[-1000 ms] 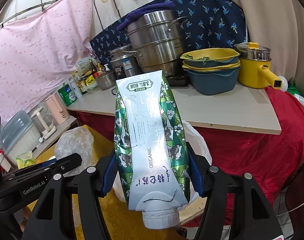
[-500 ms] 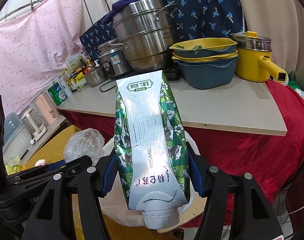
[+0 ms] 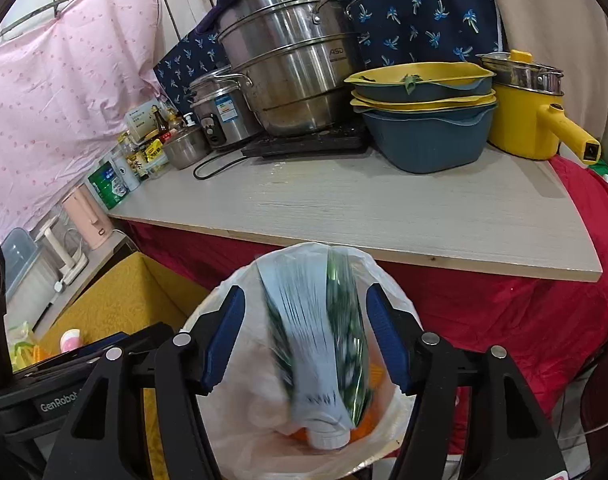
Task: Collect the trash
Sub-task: 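Grasp the yellow-green snack bag with the left tool while the right tool grasps the orange mesh sleeve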
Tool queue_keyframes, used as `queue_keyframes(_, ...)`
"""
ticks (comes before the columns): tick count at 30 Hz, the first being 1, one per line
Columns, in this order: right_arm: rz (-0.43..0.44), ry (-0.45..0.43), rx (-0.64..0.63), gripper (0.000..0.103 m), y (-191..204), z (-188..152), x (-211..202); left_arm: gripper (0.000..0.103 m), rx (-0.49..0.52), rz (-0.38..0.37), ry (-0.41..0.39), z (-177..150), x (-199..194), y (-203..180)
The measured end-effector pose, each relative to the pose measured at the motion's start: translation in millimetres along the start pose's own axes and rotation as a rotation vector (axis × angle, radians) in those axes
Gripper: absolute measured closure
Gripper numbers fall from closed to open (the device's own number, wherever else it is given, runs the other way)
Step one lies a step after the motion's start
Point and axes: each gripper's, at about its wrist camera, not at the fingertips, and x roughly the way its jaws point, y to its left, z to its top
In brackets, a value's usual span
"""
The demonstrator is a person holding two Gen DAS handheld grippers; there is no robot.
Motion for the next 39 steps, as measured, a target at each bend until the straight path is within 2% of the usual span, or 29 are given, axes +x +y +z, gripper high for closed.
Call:
queue_keyframes(8, 0.032, -0.023, -0.029, 0.035, 22.5, 3.2, -17.0, 0.029, -0.033, 0.023, -0.048, 4.4, -29.1, 24.0)
queue_keyframes(15, 0.07, -0.048, -0.058, 0.033, 53.6, 1.0, -44.4, 0.029, -0.058, 0.081, -0.122, -3.5, -79.8, 54.2)
queue_keyframes(25, 0.163, -0.041, -0.14, 0.032, 126.3, -19.4, -71.7, 0.029, -0.132, 0.192, -0.193, -29.2, -149.2, 123.5)
queue_keyframes(39, 0.318, 0.051, -0.279, 0.032, 243.6, -70.0, -72.3, 0.029, -0.277, 0.344, -0.22, -74.7, -218.3, 231.7)
